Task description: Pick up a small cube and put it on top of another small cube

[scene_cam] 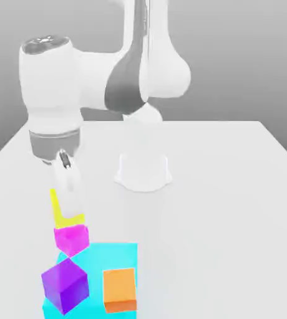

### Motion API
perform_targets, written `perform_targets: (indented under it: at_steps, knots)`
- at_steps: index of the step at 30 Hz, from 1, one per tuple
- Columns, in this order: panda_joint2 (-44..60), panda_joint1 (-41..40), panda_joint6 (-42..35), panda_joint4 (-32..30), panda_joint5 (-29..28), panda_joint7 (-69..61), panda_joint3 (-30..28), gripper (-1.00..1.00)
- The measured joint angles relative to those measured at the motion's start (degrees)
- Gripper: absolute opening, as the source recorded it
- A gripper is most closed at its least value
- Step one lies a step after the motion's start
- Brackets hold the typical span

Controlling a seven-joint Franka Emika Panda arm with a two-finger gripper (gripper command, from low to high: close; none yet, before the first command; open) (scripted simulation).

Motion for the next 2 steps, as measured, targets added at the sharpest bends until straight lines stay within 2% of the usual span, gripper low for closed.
perform_targets:
  at_steps: [2]
  knots:
    - [0.0,0.0,0.0,0.0,0.0,0.0,0.0,1.00]
